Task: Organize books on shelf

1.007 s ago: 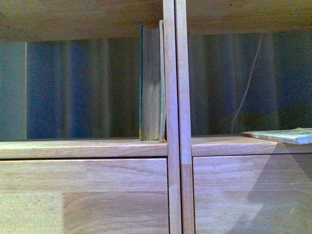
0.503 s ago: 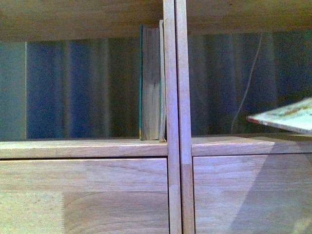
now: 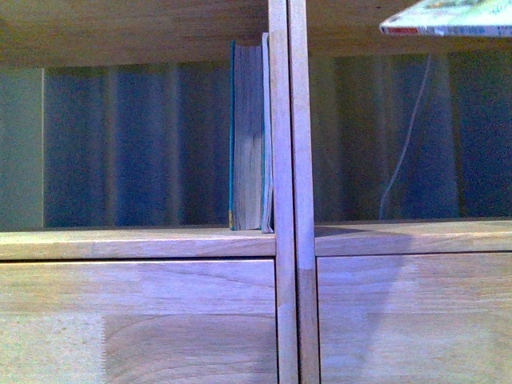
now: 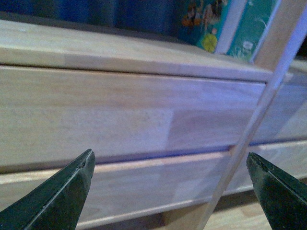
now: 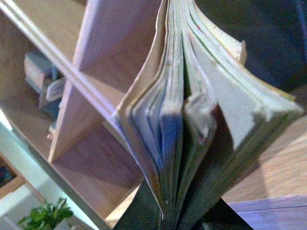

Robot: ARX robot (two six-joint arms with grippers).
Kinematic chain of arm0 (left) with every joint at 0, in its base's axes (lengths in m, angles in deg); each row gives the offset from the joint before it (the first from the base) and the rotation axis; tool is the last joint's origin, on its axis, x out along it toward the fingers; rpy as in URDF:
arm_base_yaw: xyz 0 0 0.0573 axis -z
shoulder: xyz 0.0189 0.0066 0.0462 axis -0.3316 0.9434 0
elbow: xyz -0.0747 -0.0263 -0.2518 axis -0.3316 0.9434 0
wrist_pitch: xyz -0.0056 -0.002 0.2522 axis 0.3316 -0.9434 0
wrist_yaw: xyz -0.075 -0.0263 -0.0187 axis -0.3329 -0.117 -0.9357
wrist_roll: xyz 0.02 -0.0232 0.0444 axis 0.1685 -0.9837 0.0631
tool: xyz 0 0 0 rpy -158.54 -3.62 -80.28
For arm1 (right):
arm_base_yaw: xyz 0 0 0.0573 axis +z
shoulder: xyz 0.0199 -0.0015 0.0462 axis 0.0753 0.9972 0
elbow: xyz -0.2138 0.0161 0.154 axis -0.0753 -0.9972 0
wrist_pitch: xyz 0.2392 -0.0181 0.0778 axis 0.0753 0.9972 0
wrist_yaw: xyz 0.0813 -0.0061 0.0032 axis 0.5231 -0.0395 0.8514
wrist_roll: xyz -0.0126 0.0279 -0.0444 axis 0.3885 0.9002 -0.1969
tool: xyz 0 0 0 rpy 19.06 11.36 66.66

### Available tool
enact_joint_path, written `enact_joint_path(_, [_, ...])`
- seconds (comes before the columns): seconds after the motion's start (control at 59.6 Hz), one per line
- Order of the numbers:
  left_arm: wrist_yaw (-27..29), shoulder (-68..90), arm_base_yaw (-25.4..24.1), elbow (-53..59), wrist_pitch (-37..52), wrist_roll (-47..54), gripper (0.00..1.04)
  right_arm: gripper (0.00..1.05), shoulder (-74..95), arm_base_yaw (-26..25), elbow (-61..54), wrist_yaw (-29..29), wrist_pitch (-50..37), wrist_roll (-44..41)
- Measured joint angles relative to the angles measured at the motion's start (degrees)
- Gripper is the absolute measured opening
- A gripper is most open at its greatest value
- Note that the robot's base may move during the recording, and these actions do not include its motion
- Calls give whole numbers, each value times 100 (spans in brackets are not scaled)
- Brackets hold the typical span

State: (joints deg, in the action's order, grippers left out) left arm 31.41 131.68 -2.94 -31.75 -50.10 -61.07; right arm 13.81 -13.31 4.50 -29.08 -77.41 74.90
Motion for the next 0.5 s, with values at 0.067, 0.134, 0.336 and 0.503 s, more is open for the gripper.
enact_joint_path(0.067, [76,402,212,-540,39,-332,97,7,-66,223,92,-4,-2,-264])
enact_joint_path(0.134, [90,776,511,-1141,24,-758,97,7,-101,551,201,0,-9,-560])
enact_joint_path(0.336, [-428,1176,1615,-2306,743,-2457,97,7,-146,1648,299,-149,-94,-1169])
enact_joint_path(0.503, [-256,1185,2387,-2422,1641,-3823,97,7,33,2334,400,-444,168,-1672])
